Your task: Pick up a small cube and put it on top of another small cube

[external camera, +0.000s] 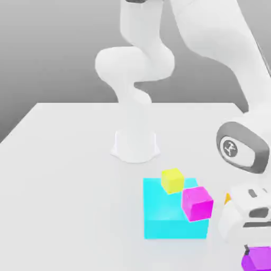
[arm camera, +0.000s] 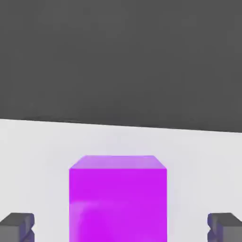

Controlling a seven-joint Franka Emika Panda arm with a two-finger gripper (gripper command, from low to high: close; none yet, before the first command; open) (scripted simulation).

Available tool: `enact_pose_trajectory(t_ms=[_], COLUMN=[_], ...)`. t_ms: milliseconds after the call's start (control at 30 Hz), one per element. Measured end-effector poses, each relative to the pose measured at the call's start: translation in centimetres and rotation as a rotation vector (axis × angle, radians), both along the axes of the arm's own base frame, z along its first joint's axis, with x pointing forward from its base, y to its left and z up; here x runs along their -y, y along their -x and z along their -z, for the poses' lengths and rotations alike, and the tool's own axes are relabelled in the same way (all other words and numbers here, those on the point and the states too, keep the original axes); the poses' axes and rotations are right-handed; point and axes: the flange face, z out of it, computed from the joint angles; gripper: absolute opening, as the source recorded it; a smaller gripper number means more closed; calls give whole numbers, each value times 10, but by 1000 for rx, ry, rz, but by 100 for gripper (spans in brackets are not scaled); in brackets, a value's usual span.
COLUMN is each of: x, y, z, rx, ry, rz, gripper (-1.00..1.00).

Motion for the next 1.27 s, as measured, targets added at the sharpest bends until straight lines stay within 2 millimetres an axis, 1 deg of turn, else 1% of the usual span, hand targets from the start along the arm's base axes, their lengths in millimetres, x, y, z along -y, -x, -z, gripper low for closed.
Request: enact_pose_trajectory(t_ms=[167,200,233,267,367,533,767,1000,1033,1067,1167,1200,1267], x=[0,0,0,0,1,27,71,113,116,118,119,119,119], y=[0,0,0,0,1,21,61,110,113,114,116,117,117], z=[0,5,0,-11,-52,-98,-146,-179,-174,-165,-128,-121,-121], rx=[1,1,1,1,0,-2,-4,-2,-2,-1,-1,-1,-1], ry=[-2,-2,-2,-2,-1,16,24,3,1,1,1,0,0], rz=[0,0,0,0,-2,-33,-67,-96,-98,-98,-99,-99,-99], gripper=[-100,-100,-100,-100,-100,-100,-100,-100,-100,-100,-100,100,100])
